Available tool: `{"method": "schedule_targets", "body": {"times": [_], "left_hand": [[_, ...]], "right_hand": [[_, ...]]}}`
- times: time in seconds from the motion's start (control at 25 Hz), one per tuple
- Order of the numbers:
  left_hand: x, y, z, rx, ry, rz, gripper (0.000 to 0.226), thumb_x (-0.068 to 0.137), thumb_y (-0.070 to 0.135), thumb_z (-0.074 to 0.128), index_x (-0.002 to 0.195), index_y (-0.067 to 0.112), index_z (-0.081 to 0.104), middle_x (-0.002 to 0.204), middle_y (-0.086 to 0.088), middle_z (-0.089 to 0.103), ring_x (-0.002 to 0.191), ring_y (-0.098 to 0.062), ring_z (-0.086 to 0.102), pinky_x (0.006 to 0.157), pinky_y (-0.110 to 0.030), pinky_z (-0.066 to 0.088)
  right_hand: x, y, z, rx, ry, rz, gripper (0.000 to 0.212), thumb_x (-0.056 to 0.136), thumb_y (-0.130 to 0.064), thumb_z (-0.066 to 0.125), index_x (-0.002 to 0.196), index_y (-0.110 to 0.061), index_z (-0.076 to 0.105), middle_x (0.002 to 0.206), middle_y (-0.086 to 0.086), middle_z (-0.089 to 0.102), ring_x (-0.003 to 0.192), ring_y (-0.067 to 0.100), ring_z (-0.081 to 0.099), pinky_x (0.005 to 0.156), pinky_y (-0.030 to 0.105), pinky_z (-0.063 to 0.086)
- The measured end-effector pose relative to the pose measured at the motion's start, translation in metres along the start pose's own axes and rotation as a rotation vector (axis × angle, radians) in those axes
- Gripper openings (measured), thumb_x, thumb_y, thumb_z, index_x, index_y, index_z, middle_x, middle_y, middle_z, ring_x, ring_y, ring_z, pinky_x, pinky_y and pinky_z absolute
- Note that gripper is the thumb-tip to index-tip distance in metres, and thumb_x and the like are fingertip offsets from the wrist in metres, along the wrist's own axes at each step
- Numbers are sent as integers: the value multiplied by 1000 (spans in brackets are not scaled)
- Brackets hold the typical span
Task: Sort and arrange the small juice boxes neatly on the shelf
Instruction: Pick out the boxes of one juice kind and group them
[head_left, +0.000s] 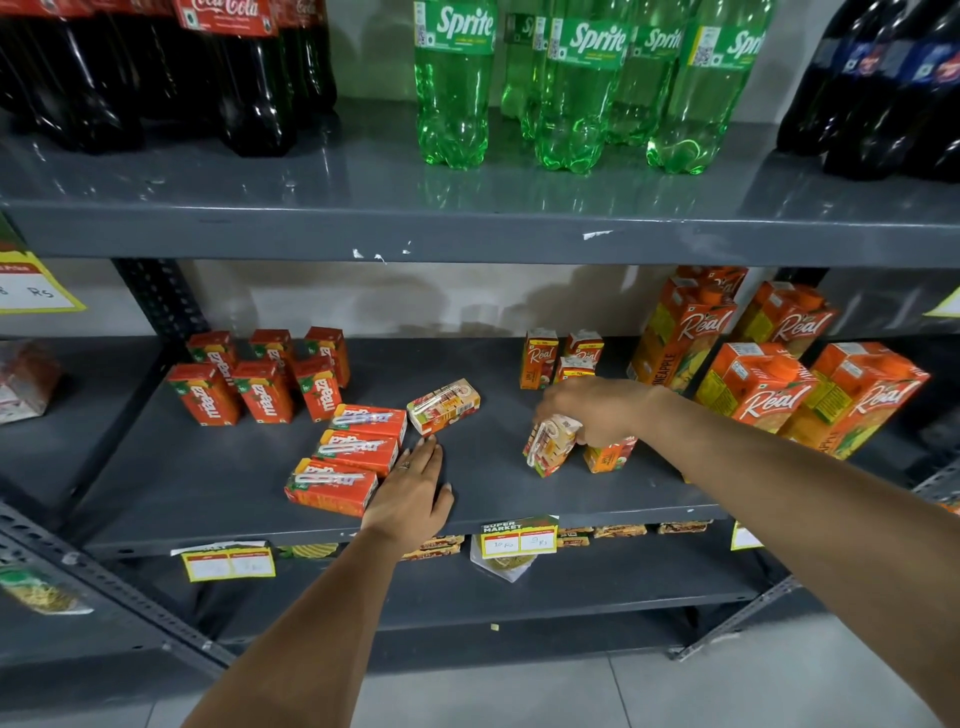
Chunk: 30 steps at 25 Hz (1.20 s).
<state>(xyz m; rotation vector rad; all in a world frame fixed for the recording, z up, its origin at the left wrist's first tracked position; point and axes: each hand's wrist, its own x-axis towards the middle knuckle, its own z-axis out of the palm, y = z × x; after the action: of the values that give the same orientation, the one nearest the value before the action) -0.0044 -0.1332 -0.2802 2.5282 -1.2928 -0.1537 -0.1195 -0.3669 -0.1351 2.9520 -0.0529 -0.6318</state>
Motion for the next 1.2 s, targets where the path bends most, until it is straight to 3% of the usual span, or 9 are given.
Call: {"method": "schedule_targets", "body": {"times": [0.16,0.32,0.64,0.8,1.0,1.2], "left_hand": [[1,-2,2,4,-23,-22,60,100,40,31,151,13,16,161,-2,9,147,-23,9,116,-31,12],[2,-3,3,9,-29,-25,61,99,41,31,151,14,16,161,-2,9,147,-23,10,116,-32,13],[3,-5,6,4,-37,-30,61,99,42,31,151,13,16,161,-2,10,147,-24,10,116,-34,15],[4,-5,6,6,-33,-25,61,99,42,32,151,14,18,161,-3,11,147,-23,11,116,-34,16],[4,-5,7,9,-37,-32,61,98,43,32,151,14,17,161,-2,11,147,-24,13,116,-35,18],[3,-6,7,-8,-10,-13,61,98,39,34,150,11,19,160,-4,13,146,-26,13,116,-34,16]], "right_hand": [[7,-1,-6,130,-8,146,59,78,-30,78,133,-21,57,125,3,61,111,23,60,86,36,55],[11,4,-2,231,-22,223,58,78,-43,78,127,-17,62,121,0,65,103,19,63,85,33,56],[4,8,-1,252,-86,175,85,67,-31,89,141,-28,47,142,-1,48,129,22,48,101,39,47],[5,1,1,261,-39,111,60,77,-18,81,132,-27,57,136,-1,54,124,21,53,94,34,51],[5,-4,1,285,84,99,29,91,-29,67,119,-21,67,128,-1,61,118,20,57,89,31,49],[7,-7,-6,293,92,130,28,91,-35,66,109,-15,75,115,-1,69,105,18,63,81,31,49]]}}
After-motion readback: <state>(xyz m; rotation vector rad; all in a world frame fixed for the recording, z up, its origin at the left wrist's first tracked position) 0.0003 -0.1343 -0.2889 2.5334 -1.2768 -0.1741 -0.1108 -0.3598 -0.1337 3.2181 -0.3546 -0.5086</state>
